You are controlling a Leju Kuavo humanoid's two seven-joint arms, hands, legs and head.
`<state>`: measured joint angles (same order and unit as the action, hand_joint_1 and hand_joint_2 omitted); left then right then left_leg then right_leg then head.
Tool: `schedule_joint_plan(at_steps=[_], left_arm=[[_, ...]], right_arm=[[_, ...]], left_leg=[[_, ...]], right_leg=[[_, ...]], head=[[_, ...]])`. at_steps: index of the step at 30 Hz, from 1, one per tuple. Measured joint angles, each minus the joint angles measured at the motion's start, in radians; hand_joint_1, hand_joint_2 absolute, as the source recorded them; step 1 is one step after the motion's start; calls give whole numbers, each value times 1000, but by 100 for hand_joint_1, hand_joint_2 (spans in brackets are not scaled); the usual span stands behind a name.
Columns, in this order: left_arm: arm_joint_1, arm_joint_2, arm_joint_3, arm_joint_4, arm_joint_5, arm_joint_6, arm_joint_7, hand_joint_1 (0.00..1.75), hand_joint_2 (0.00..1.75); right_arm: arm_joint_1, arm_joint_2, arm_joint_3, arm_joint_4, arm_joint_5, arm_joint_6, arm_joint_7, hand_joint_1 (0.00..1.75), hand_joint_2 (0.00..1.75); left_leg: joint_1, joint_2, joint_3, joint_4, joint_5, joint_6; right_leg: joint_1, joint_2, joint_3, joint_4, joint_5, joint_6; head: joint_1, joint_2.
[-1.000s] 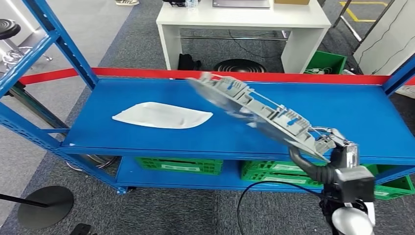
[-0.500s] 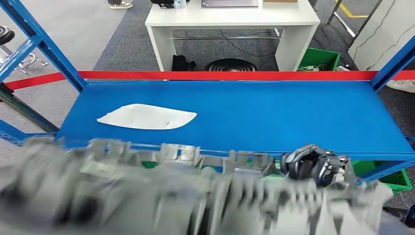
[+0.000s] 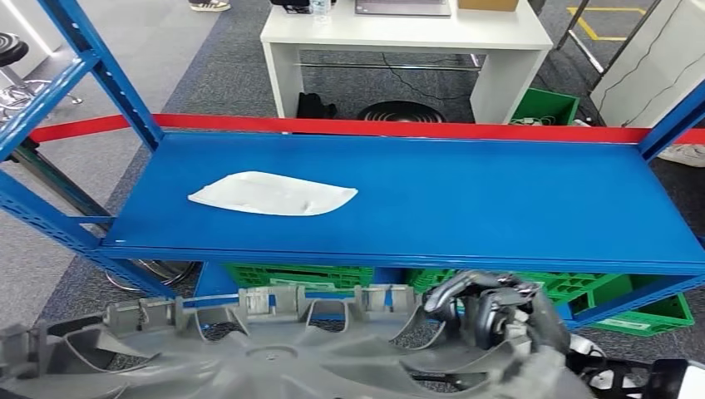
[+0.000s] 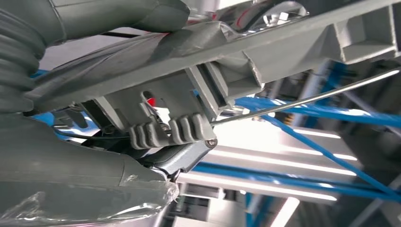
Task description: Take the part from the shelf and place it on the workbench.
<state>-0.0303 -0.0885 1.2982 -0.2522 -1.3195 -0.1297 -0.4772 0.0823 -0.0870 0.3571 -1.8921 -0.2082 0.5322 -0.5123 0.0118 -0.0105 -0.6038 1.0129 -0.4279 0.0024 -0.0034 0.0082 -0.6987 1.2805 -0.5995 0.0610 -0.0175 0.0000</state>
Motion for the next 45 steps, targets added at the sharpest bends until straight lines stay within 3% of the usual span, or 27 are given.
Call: schedule_joint_plan(at_steps=[4, 6, 7, 9, 10, 11, 13, 14, 15, 17, 19, 21, 22, 24, 25, 27, 29, 30, 31, 33, 35, 36, 37, 39, 41, 44, 45], left_arm=[[0, 1, 1, 0, 0, 0, 1, 0, 175], [1, 1, 1, 0, -1, 0, 2, 0, 175], [1, 1, 2, 0, -2, -3, 7, 0, 175], [4, -1, 5, 2, -3, -14, 25, 0, 175], [5, -3, 7, 4, -4, -21, 34, 0, 175], [6, -5, 9, 5, -4, -27, 40, 0, 175], [6, -8, 9, 6, -4, -38, 51, 0, 175], [6, -9, 10, 6, -5, -43, 57, 0, 175], [5, -10, 10, 6, -7, -46, 62, 0, 175], [5, -10, 13, 6, -10, -49, 69, 0, 175], [3, -11, 15, 6, -13, -50, 72, 0, 175], [0, -11, 16, 6, -15, -51, 72, 0, 175], [-1, -12, 16, 6, -16, -51, 73, 0, 175], [2, -14, 18, 6, -17, -51, 76, 0, 175], [3, -15, 19, 6, -17, -51, 78, 0, 175], [3, -16, 23, 6, -17, -51, 83, 0, 175], [4, -15, 25, 6, -20, -52, 86, 0, 175], [5, -14, 25, 6, -21, -52, 86, 0, 175], [5, -14, 26, 6, -23, -53, 86, 0, 175], [5, -14, 28, 6, -24, -54, 87, 0, 175], [5, -12, 30, 6, -25, -54, 87, 0, 175], [5, -11, 31, 6, -25, -55, 86, 0, 175], [5, -9, 32, 6, -25, -55, 86, 0, 175], [6, -8, 32, 6, -26, -56, 86, 0, 175], [9, -8, 33, 7, -27, -56, 86, 0, 175], [8, -9, 33, 7, -30, -56, 86, 0, 175], [7, -8, 33, 7, -32, -55, 86, 0, 175]], right_arm=[[2, -8, 7, 4, 6, -1, 0, 175, 175], [5, -16, 14, 9, 9, -2, 0, 175, 175], [3, -26, 25, 13, 11, -4, 5, 175, 175], [-1, -55, 55, 31, 14, -13, 23, 175, 175], [-3, -69, 71, 40, 14, -18, 32, 175, 175], [-4, -76, 79, 48, 9, -20, 39, 175, 175], [-7, -80, 89, 58, -14, -15, 46, 175, 175], [-9, -82, 95, 64, -33, -8, 49, 175, 175], [-10, -83, 101, 70, -55, 0, 52, 175, 175], [-13, -83, 112, 76, -96, 15, 56, 175, 175], [-18, -83, 121, 79, -122, 25, 58, 175, 175], [-24, -83, 128, 79, -147, 37, 58, 175, 175], [-26, -81, 132, 78, -161, 43, 58, 175, 175], [-26, -75, 140, 73, -184, 50, 59, 175, 175], [-25, -71, 143, 68, -189, 51, 58, 175, 175], [-24, -62, 149, 57, -186, 51, 53, 175, 175], [-24, -54, 153, 45, -172, 51, 41, 175, 175], [-24, -50, 154, 40, -163, 50, 33, 175, 175], [-24, -46, 155, 33, -151, 47, 25, 175, 175], [-27, -39, 157, 19, -127, 39, 13, 175, 175], [-30, -35, 159, 5, -108, 33, 7, 175, 175], [-31, -34, 159, 0, -102, 32, 6, 175, 175], [-31, -34, 159, -5, -99, 32, 4, 175, 175], [-31, -33, 159, -11, -96, 32, 1, 175, 175], [-31, -33, 159, -14, -94, 32, -1, 175, 175], [-31, -33, 158, -18, -99, 35, -5, 175, 175], [-31, -33, 158, -18, -100, 36, -6, 175, 175]], left_leg=[[-1, 0, -6, 0, 5, 0], [-1, 0, -15, 1, 13, -1], [-2, -1, -20, 1, 21, -7], [0, -3, -35, 2, 35, -30], [1, -3, -47, 16, 21, -41], [2, -3, -63, 48, -14, -49], [2, -2, -102, 169, -110, -53], [1, -2, -115, 228, -139, -54], [1, -2, -116, 264, -145, -54], [0, -2, -66, 233, -105, -52], [0, -1, 37, 97, -71, -49], [-3, -2, 104, -6, -75, -40], [-5, -3, 111, -24, -79, -34], [-5, 0, 102, -27, -68, -19], [-4, 2, 96, -28, -60, -10], [-2, 6, 79, -30, -41, 2], [-3, 7, 55, -29, -22, 5], [-4, 7, 43, -28, -13, 4], [-4, 7, 31, -27, -3, 3], [-4, 7, 12, -27, 15, -3], [-6, 6, -1, -26, 30, -12], [-7, 5, -4, -26, 38, -18], [-7, 5, -7, -27, 47, -24], [-4, 4, -14, -30, 59, -35], [-2, 4, -35, 1, 15, -45], [-2, 5, -92, 181, -128, -53], [-2, 5, -101, 236, -147, -54]], right_leg=[[0, 0, -12, 46, -16, 2], [0, 0, 6, 42, -6, 1], [1, 2, 60, -36, 22, -4], [3, 4, 144, -191, 83, -31], [3, 4, 172, -254, 109, -47], [3, 3, 156, -256, 121, -58], [4, 1, 130, -255, 142, -64], [4, 0, 116, -255, 152, -64], [5, -1, 102, -254, 162, -63], [5, -2, 80, -254, 179, -58], [6, -3, 66, -252, 193, -50], [8, -3, 60, -252, 207, -39], [9, -4, 59, -254, 215, -34], [6, -3, 55, -254, 220, -23], [5, -3, 48, -240, 202, -17], [2, -3, 17, -151, 120, -8], [1, -3, -16, -17, 39, -1], [1, -3, -19, 26, 27, 1], [1, -3, -5, 36, 37, 1], [0, -3, 77, -55, 87, -2], [0, -1, 184, -204, 99, -7], [1, 0, 213, -254, 94, -11], [4, 1, 223, -279, 88, -17], [7, 0, 206, -284, 102, -36], [5, -3, 185, -286, 124, -55], [5, -5, 143, -284, 159, -65], [5, -6, 129, -284, 169, -64]], head=[[0, 0], [0, 0], [-1, 0], [-2, 0], [-4, 0], [-6, 0], [-11, 0], [-11, 0], [-11, 0], [-11, 0], [-12, 0], [-11, 0], [-10, 0], [-9, 0], [-7, 0], [-4, 0], [-3, 0], [-3, 0], [-3, 0], [-3, 0], [-4, 0], [-4, 0], [-4, 0], [-4, 0], [-8, 0], [-14, 0], [-14, 0]])
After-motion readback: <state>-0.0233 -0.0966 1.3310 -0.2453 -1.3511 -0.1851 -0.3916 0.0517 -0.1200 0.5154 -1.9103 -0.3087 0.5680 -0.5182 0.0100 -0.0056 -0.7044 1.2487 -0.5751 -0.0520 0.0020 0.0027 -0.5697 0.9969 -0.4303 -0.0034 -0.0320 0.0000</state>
